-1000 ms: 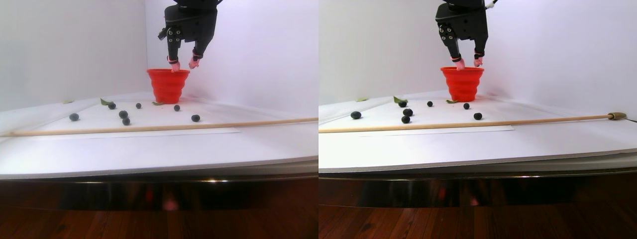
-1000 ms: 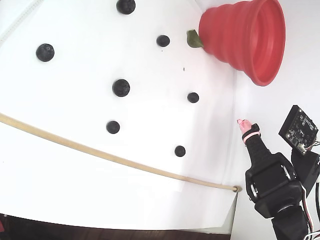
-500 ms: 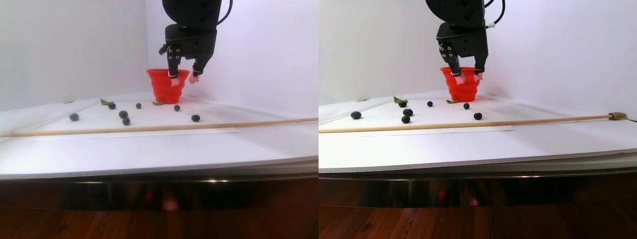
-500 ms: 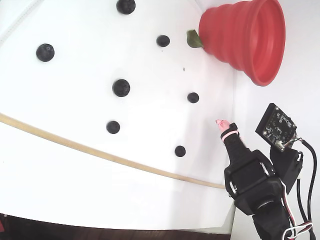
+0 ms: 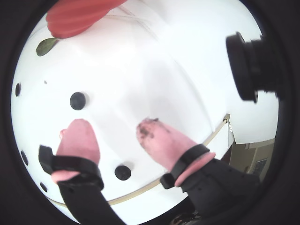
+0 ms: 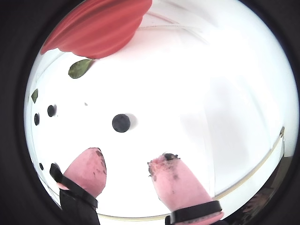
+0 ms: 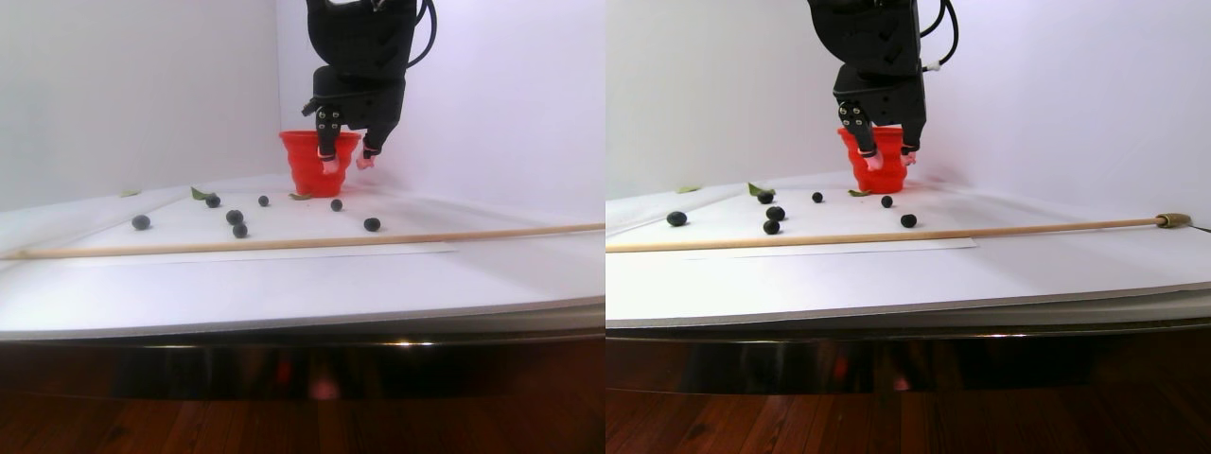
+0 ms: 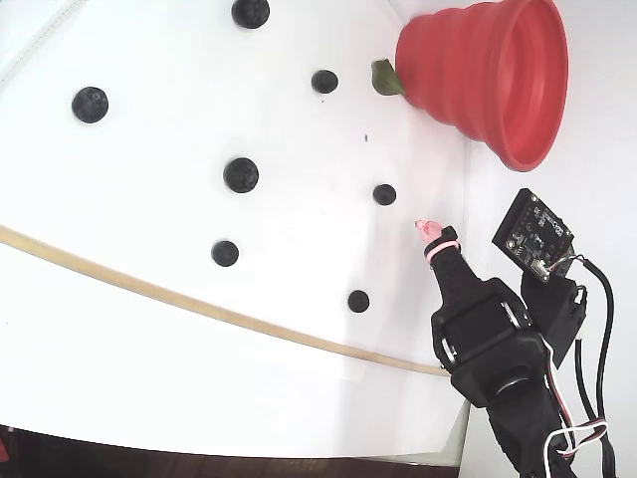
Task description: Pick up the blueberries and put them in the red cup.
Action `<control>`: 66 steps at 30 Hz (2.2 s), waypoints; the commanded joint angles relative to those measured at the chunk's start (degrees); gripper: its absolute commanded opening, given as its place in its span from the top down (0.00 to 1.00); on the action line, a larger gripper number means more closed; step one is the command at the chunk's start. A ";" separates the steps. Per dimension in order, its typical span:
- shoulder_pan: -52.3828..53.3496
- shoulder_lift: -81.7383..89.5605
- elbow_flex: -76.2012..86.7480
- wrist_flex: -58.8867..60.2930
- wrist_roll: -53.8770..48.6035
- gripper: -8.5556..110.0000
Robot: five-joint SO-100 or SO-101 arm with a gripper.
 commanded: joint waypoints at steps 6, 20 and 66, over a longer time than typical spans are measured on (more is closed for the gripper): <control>-0.09 -2.02 -5.63 -3.25 0.18 0.77; -0.97 -7.29 -8.09 -6.15 0.70 0.76; -2.37 -19.34 -16.26 -13.80 1.14 0.75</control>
